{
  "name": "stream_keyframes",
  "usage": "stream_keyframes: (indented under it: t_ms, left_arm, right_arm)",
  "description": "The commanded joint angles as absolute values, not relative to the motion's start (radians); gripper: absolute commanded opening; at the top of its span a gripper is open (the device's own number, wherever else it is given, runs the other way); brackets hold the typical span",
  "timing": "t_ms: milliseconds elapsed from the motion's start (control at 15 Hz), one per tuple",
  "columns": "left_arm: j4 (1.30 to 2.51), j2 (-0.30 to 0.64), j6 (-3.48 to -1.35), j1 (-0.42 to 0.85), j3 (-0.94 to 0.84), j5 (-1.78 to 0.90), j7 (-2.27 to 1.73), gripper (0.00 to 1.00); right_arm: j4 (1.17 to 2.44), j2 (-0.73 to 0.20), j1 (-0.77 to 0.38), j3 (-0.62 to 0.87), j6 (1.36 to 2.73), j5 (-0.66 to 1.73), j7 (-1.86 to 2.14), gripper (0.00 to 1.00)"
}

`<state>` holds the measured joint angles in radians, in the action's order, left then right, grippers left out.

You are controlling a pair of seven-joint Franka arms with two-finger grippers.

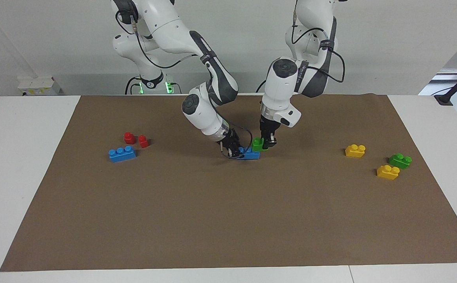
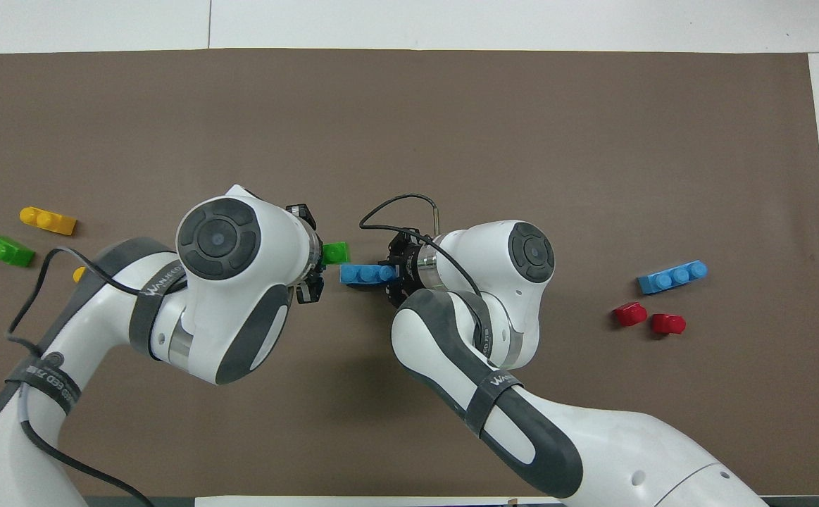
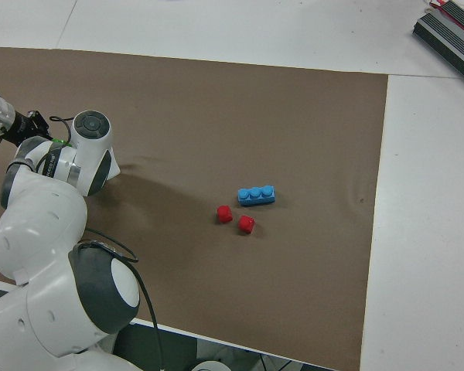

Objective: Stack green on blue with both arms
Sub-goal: 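Carry the green brick with the left gripper onto the blue brick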

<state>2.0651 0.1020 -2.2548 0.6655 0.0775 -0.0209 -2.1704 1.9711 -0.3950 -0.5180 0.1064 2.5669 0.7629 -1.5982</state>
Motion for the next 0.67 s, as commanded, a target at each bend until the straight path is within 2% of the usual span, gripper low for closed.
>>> stream_keyframes:
  t_ms: [0,600]
  left_arm:
    - [2.117,0.071,-2.287,0.709,0.094,0.015,-2.227,0.00]
    - [2.126,0.109,-2.341,0.726,0.095,0.061,-2.279,0.00]
  right_arm:
    - [1.994,-0.391,-0.514,0.112,2.608,0.788,-1.565,0.00]
    - [1.994,-0.391,-0.514,0.112,2.608,0.792,-1.568,0.00]
